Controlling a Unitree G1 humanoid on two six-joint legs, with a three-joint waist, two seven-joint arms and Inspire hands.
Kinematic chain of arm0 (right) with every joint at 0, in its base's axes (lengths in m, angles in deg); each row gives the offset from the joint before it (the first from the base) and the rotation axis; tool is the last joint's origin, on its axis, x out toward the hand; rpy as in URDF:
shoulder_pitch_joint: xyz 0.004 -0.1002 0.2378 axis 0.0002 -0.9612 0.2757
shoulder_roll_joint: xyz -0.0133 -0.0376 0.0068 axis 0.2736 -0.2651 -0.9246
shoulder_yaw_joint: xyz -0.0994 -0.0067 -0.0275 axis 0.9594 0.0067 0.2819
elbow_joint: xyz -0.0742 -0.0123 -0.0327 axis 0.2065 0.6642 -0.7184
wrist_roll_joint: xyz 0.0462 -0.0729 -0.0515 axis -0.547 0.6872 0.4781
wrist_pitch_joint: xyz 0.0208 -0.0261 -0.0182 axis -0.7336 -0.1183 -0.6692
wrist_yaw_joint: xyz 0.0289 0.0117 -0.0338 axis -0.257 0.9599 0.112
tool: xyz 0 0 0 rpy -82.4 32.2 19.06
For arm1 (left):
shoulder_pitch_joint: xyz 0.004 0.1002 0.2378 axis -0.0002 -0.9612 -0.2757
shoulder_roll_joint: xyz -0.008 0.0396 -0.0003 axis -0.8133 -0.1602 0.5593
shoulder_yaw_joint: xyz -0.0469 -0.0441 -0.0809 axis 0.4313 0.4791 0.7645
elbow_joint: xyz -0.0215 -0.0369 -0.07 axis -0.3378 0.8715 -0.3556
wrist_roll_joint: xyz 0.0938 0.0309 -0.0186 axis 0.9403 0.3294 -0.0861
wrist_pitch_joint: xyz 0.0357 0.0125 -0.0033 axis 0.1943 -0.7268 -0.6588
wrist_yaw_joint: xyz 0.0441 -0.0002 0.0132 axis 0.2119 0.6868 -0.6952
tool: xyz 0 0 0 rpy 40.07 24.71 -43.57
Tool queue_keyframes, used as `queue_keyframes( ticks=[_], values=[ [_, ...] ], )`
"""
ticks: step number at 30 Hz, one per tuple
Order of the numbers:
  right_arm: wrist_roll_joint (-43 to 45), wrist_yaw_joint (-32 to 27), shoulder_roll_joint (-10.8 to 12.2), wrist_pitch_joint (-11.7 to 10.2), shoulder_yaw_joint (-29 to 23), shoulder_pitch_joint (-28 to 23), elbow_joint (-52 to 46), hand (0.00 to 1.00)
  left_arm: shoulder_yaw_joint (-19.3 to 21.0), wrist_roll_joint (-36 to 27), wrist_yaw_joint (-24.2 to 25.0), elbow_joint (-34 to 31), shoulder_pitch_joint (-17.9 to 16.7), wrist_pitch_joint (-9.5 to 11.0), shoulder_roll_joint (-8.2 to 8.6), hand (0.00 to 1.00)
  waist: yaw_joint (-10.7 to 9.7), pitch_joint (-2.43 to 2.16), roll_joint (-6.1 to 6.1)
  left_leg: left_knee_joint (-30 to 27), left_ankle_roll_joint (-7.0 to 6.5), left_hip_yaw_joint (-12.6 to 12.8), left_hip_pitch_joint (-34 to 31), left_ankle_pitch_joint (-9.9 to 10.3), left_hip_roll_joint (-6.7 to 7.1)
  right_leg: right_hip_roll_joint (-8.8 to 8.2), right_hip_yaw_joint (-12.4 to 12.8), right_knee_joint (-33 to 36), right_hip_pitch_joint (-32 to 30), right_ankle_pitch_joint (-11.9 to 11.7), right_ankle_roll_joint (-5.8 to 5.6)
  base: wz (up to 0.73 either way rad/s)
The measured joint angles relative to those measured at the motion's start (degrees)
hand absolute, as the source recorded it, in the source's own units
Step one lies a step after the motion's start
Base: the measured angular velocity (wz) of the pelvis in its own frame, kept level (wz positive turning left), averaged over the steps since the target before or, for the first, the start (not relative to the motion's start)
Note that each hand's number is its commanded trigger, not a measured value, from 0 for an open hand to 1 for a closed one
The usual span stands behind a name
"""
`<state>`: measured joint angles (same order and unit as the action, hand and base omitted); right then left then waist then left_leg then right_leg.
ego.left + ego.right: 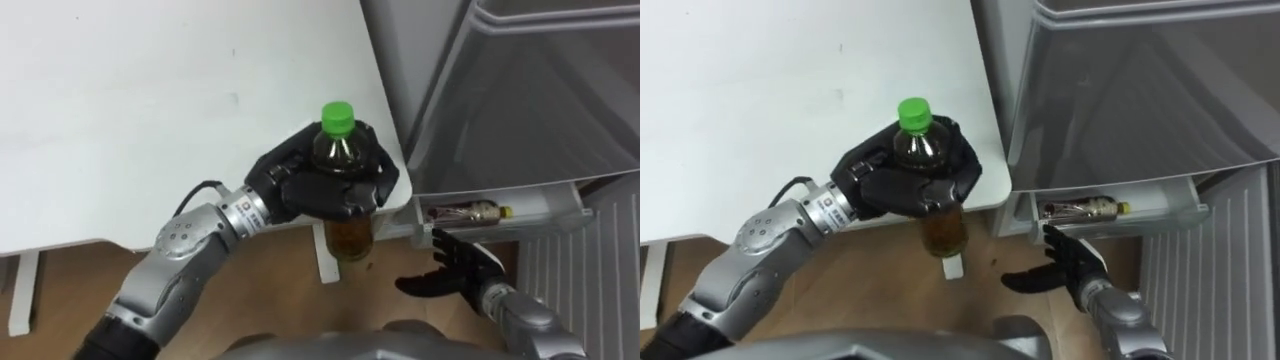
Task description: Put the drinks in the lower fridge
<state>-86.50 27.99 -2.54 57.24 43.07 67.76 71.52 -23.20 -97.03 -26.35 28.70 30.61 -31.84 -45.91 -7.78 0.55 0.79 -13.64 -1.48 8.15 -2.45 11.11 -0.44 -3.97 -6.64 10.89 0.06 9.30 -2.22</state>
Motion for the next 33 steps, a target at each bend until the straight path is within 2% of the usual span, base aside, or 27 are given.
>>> queue_keyframes(
  ticks=[2, 6, 9, 17, 21, 26, 33],
  values=[
    [0.1, -0.1, 0.0, 0.8, 0.0, 0.2, 1.0, 0.0, -0.4, -1.8, 2.8, 0.0, 0.4, -2.0, -0.42, 1.0, -0.3, 0.12, -0.19, 0.0, -0.01, 0.0, -0.2, 0.0, 0.03, -0.02, 0.0, 0.0, 0.0, 0.0, 0.0, 0.0],
    [0.6, -0.1, 0.4, 1.6, 0.0, 1.2, 4.5, 0.0, -0.5, -5.2, 5.3, 0.0, 1.0, -2.2, -0.09, 1.0, -0.7, 0.08, -0.43, -1.2, -0.08, -0.1, -1.2, 0.1, -0.13, -0.07, -0.2, 1.0, -0.7, 0.0, 0.0, 0.0],
    [0.6, -0.2, 0.4, 1.9, 0.0, 1.1, 5.1, 0.0, -0.3, -8.5, 5.7, 0.0, 1.2, -2.2, 0.77, 1.0, -1.1, 0.09, -0.46, -1.2, -0.09, 0.3, -1.2, 0.1, -0.15, -0.05, 0.0, 1.0, -0.8, 0.0, 0.0, 0.0],
    [3.2, -1.1, 0.8, 2.3, 0.0, 1.1, 4.7, 0.0, -0.3, -8.5, 6.6, -0.2, 3.6, -2.2, 3.95, 1.0, -1.2, 0.16, -0.6, -1.7, -0.14, 0.9, -1.5, 0.1, -0.37, 0.27, 1.7, 1.8, -1.8, 0.2, -0.01, -0.06],
    [3.1, 0.3, 1.0, 2.3, 0.1, 0.9, 3.5, 0.0, -0.8, -8.5, 6.7, -0.2, 4.2, -2.2, 3.89, 1.0, -1.4, 0.13, -0.81, -1.6, -0.14, 1.2, -1.5, 0.1, -0.41, 0.21, 1.8, 2.4, -2.6, 0.2, 0.05, -0.05],
    [3.0, 2.6, 0.9, 2.6, 3.6, 0.3, -4.5, 0.0, -2.9, -8.5, 6.7, -0.2, 6.2, -2.2, 3.11, 1.0, -1.6, 0.16, -1.7, -1.6, -0.11, 1.4, -1.6, 0.2, -0.47, 0.17, 1.9, 2.9, -3.0, 0.3, 0.17, -0.04],
    [2.4, 6.2, 0.8, 2.0, 4.7, -0.2, -12.0, 0.0, -5.2, -7.9, 6.7, 0.0, 7.3, -2.1, 2.78, 1.0, -1.9, 0.13, -1.83, -2.1, -0.11, 1.4, -2.4, 0.3, -0.67, 0.23, 1.9, 2.9, -3.2, 0.3, 0.19, 0.0]
  ],
)
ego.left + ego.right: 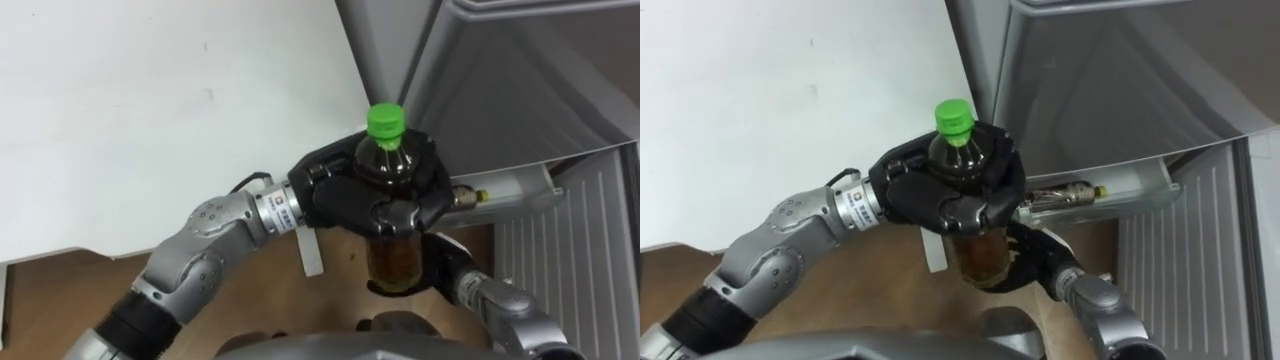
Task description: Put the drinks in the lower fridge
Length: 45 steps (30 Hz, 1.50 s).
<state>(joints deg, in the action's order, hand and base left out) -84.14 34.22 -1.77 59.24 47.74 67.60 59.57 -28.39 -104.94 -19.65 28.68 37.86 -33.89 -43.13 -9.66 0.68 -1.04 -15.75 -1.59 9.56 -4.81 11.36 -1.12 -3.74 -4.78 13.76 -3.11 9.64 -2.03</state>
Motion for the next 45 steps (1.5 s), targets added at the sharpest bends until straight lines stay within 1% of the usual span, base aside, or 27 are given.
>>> queue_keyframes(
  ticks=[3, 6, 8, 11, 15, 19, 22, 25, 27, 28, 30, 32, 37, 40, 43, 45],
  values=[
    [-0.2, 1.7, -0.3, -0.1, -0.1, -1.2, -2.9, 0.0, 0.1, 2.2, -0.1, 0.3, 0.7, 0.2, -0.11, 1.0, -0.1, 0.04, -0.06, 0.0, 0.05, 0.0, 0.1, 0.2, 0.02, 0.06, 0.0, 0.0, -0.1, 0.0, 0.01, 0.0],
    [-0.1, 3.8, -0.7, 0.0, 0.0, -1.9, -5.7, 0.0, 0.1, 4.6, -0.4, 0.3, 0.9, 0.4, -0.2, 1.0, -0.7, 0.25, -0.39, 0.2, 0.07, 0.2, 0.4, 0.2, 0.04, 0.03, 0.1, 0.2, 0.0, 0.0, 0.01, -0.01],
    [0.0, 5.8, -1.8, -0.1, 0.1, -1.9, -8.4, 0.0, 0.0, 7.1, -0.6, 0.6, 1.3, 0.4, -0.26, 1.0, -1.1, 0.49, -0.79, 0.2, 0.06, 0.5, 0.5, 0.2, -0.04, 0.06, 0.3, 0.5, 0.0, 0.0, 0.01, -0.07],
    [0.2, 7.9, -2.9, -0.5, 0.1, -2.0, -9.5, 0.0, 0.0, 9.8, -0.6, 0.7, 1.9, 0.5, -0.27, 1.0, -1.2, 0.66, -1.07, 0.1, 0.05, 0.9, 0.6, 0.3, -0.18, 0.17, 0.6, 0.8, -0.3, 0.0, 0.01, -0.07],
    [0.2, 9.9, -3.6, -0.5, 0.1, -3.0, -10.9, 0.0, -0.1, 13.1, -0.6, 0.9, 2.7, 1.2, -0.27, 1.0, -1.1, 0.66, -1.05, 0.0, 0.08, 1.2, 0.6, 0.4, -0.27, 0.27, 1.0, 1.0, -0.5, 0.0, 0.03, -0.06],
    [0.1, 11.5, -5.2, -0.5, 1.5, -4.5, -13.0, 0.0, -0.8, 16.6, -0.6, 0.9, 2.9, 1.3, -0.24, 1.0, -1.0, 0.65, -1.08, -0.1, 0.12, 1.7, 0.6, 0.5, -0.37, 0.42, 1.5, 1.1, -0.8, -0.1, 0.1, -0.07],
    [0.1, 12.5, -5.3, -0.5, 2.0, -5.4, -13.2, 0.0, -0.9, 18.8, -0.6, 0.9, 2.9, 1.3, -0.18, 1.0, -1.1, 0.61, -1.28, -0.1, 0.18, 2.2, 0.6, 0.6, -0.5, 0.52, 1.8, 1.2, -0.9, -0.1, 0.13, -0.05],
    [0.2, 13.6, -5.4, -0.5, 2.0, -6.0, -13.2, 0.0, -0.9, 20.9, -0.7, 0.9, 3.4, 1.6, -0.1, 1.0, -1.1, 0.66, -1.44, -0.1, 0.18, 2.0, 0.7, 0.6, -0.5, 0.54, 1.9, 1.4, -0.9, -0.1, 0.13, 0.0],
    [0.2, 14.2, -5.4, -0.5, 2.0, -6.1, -13.2, 0.0, -1.0, 21.2, -1.2, 0.9, 3.8, 1.6, -0.1, 1.0, -1.1, 0.79, -1.66, -0.2, 0.18, 2.0, 0.8, 0.6, -0.5, 0.56, 2.0, 1.6, -0.9, -0.1, 0.13, 0.0],
    [0.2, 14.4, -5.4, -0.5, 2.0, -6.1, -13.2, 0.0, -1.2, 21.2, -1.4, 0.9, 4.3, 1.6, -0.1, 1.0, -1.0, 0.95, -1.93, -0.5, 0.16, 2.1, 0.7, 0.7, -0.55, 0.62, 2.2, 1.8, -1.0, -0.1, 0.13, -0.04],
    [0.1, 14.7, -5.4, -0.5, 2.1, -6.1, -13.2, 0.0, -1.5, 21.1, -1.7, 1.3, 5.2, 1.8, -0.04, 1.0, -1.0, 1.07, -2.22, -1.5, 0.18, 2.2, 0.4, 1.3, -0.89, 0.85, 2.3, 1.9, -1.0, -0.1, 0.13, -0.06],
    [-0.1, 15.0, -5.4, -0.5, 2.1, -6.1, -13.2, 0.0, -2.9, 21.1, -2.9, 2.7, 6.4, 2.4, 0.01, 1.0, -1.0, 0.95, -2.63, -2.2, 0.22, 2.4, 0.1, 1.8, -1.22, 1.0, 2.3, 2.0, -0.8, -0.1, 0.13, -0.05],
    [-0.4, 15.1, -6.1, -0.5, 2.6, -6.0, -13.2, 0.0, -5.1, 20.9, -4.4, 2.7, 6.4, 2.4, 0.03, 1.0, -1.1, 0.75, -3.05, -3.2, 0.09, 2.3, -0.3, 2.0, -1.31, 0.98, 2.3, 2.0, -1.0, -0.1, 0.13, 0.0],
    [-1.0, 15.4, -6.2, -0.5, 2.9, -5.9, -13.2, 0.0, -5.4, 20.8, -4.7, 2.7, 6.4, 2.4, 0.03, 1.0, -1.0, 0.72, -3.11, -3.5, 0.05, 2.3, -0.4, 2.1, -1.36, 0.98, 2.3, 2.1, -1.0, -0.1, 0.13, 0.0],
    [-3.3, 15.6, -6.3, -0.5, 4.2, -5.7, -13.2, 0.0, -5.4, 20.1, -5.2, 2.8, 6.4, 2.5, 0.04, 1.0, -1.0, 0.59, -3.3, -3.6, 0.06, 2.3, -0.4, 2.1, -1.44, 1.0, 2.3, 2.3, -1.0, -0.1, 0.13, 0.0],
    [-4.8, 15.9, -6.3, -0.5, 4.5, -5.8, -13.2, 0.0, -5.5, 19.7, -5.0, 3.2, 6.4, 3.0, 0.14, 1.0, -1.0, 0.57, -3.37, -3.7, 0.06, 2.3, -0.3, 2.1, -1.46, 1.01, 2.3, 2.4, -1.0, -0.1, 0.13, 0.0]
  ],
)
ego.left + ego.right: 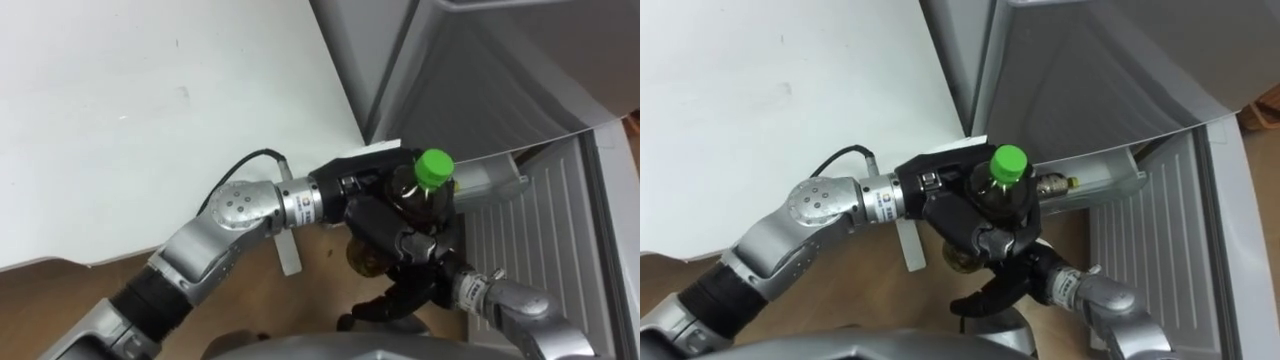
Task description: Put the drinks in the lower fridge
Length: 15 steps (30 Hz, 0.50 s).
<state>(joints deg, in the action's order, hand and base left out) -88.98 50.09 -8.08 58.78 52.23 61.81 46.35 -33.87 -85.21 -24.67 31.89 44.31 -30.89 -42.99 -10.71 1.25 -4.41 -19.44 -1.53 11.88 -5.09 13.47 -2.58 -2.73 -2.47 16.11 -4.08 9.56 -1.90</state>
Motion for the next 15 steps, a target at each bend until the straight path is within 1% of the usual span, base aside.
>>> queue_keyframes(
  ticks=[4, 5, 10, 15],
  values=[
    [-2.9, 0.6, 0.3, 0.0, -0.1, 0.1, 0.0, 0.0, -0.3, 0.0, 0.4, 2.9, 0.0, 1.1, 0.15, 1.0, 0.1, 0.03, 0.02, -0.3, 0.02, 0.0, -0.2, 0.2, -0.26, 0.16, 0.2, 0.6, -0.2, 0.0, 0.01, 0.0],
    [-3.7, 0.8, 0.5, 0.0, -0.1, 0.2, 0.0, 0.0, -0.6, 0.0, 0.4, 3.9, 0.0, 1.1, 0.14, 1.0, 0.0, 0.02, 0.05, -0.4, 0.03, 0.0, -0.3, 0.3, -0.64, 0.24, 0.3, 0.6, -0.3, 0.0, 0.03, -0.03],
    [-7.9, 0.9, 1.3, 0.0, 0.0, 0.3, 0.0, 0.0, -1.4, 0.0, 0.0, 6.5, 0.0, 1.1, 0.09, 1.0, -0.1, 0.06, 0.64, -0.9, 0.05, 0.2, -1.3, 0.3, -0.53, 0.5, 0.5, 0.6, -1.0, -0.1, 0.14, -0.01],
    [-14.2, 1.2, 1.4, 0.0, 2.1, 0.3, 0.2, 0.0, -1.7, 0.1, -0.5, 7.0, 0.0, 1.2, -0.04, 1.0, -0.1, 0.02, 0.75, -0.6, 0.13, 0.5, -1.2, 0.3, -0.62, 0.62, 0.5, 0.2, -1.0, -0.1, 0.15, 0.0]
  ],
)
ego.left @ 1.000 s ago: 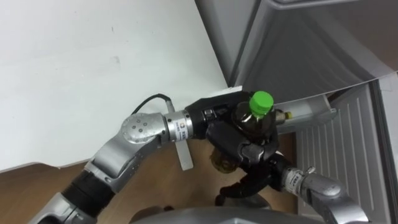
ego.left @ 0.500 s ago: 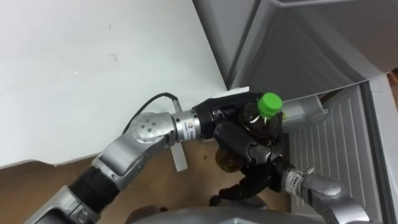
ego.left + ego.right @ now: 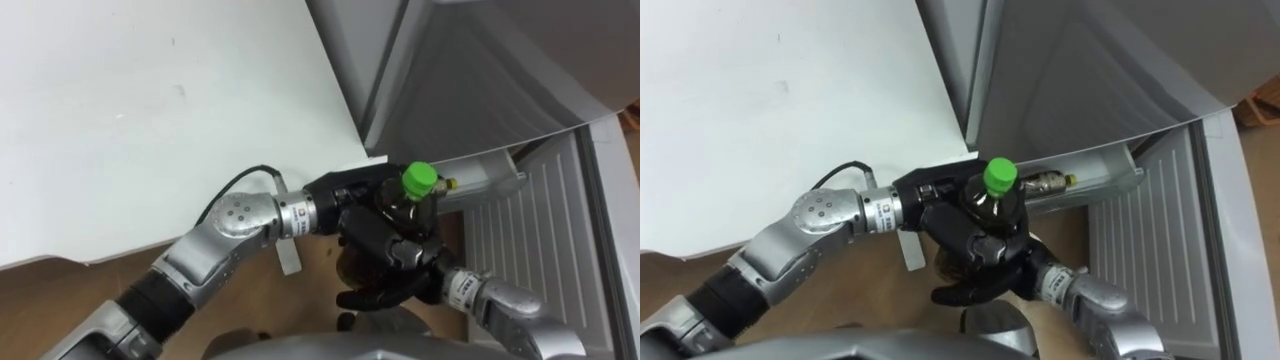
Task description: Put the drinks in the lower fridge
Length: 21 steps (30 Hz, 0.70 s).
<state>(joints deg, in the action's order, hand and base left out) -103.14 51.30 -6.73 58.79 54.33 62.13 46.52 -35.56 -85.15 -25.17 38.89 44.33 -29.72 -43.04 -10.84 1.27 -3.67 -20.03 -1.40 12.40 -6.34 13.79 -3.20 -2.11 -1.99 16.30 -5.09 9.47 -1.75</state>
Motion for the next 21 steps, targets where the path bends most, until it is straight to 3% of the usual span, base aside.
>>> queue_keyframes(
  ticks=[5, 6, 7, 8, 14, 21],
  values=[
    [-6.1, 0.6, 0.2, 0.0, 1.0, -0.2, 0.2, 0.0, -0.1, 0.0, -1.1, 0.1, 0.0, 0.3, -0.02, 1.0, 0.1, -0.03, 0.07, 0.6, 0.08, 0.1, 0.7, 0.0, 0.02, 0.0, 0.0, -0.4, 0.2, -0.1, 0.12, -0.02],
    [-7.6, 0.6, 0.3, 0.0, 1.4, -0.4, 0.2, 0.08, 0.0, 0.0, -1.1, 0.1, 0.0, 0.3, -0.02, 1.0, 0.1, -0.02, 0.1, 0.8, 0.16, 0.1, 0.8, -0.1, 0.02, 0.05, 0.1, -0.5, 0.2, -0.1, 0.14, 0.0],
    [-8.6, 0.7, 0.2, 0.0, 1.8, -0.4, 0.2, 0.65, 0.0, 0.1, -1.1, 0.1, 0.0, 0.3, -0.03, 1.0, 0.1, -0.02, 0.15, 1.0, 0.23, 0.1, 0.8, -0.1, -0.01, 0.1, 0.1, -0.6, 0.2, -0.1, 0.15, 0.0],
    [-9.3, 0.9, 0.2, 0.0, 2.0, -0.4, 0.2, 1.0, 0.0, 0.1, -1.1, 0.2, 0.0, 0.3, -0.03, 1.0, 0.1, -0.04, 0.24, 1.2, 0.28, 0.2, 0.9, -0.1, 0.0, 0.13, 0.1, -0.6, 0.2, -0.1, 0.15, 0.0],
    [-10.8, 1.2, 0.2, 0.4, 2.3, -0.4, 0.2, 1.0, -0.1, -0.1, -1.2, 1.5, 0.0, 0.5, 0.29, 1.0, 0.1, -0.03, 1.15, 1.9, 0.37, 0.2, 1.3, -0.1, 0.06, 0.15, 0.0, -0.7, 0.2, -0.1, 0.15, 0.0],
    [-10.7, 1.5, -0.4, 0.3, 2.3, -0.4, 0.4, 1.0, 0.7, -1.8, -1.6, 3.3, 0.0, 1.1, 0.96, 1.0, 0.3, 0.0, 1.24, 3.4, 0.63, 1.2, 3.0, -0.3, 0.02, 0.23, 0.1, -1.3, 1.1, -0.1, 0.15, -0.07]
  ],
)
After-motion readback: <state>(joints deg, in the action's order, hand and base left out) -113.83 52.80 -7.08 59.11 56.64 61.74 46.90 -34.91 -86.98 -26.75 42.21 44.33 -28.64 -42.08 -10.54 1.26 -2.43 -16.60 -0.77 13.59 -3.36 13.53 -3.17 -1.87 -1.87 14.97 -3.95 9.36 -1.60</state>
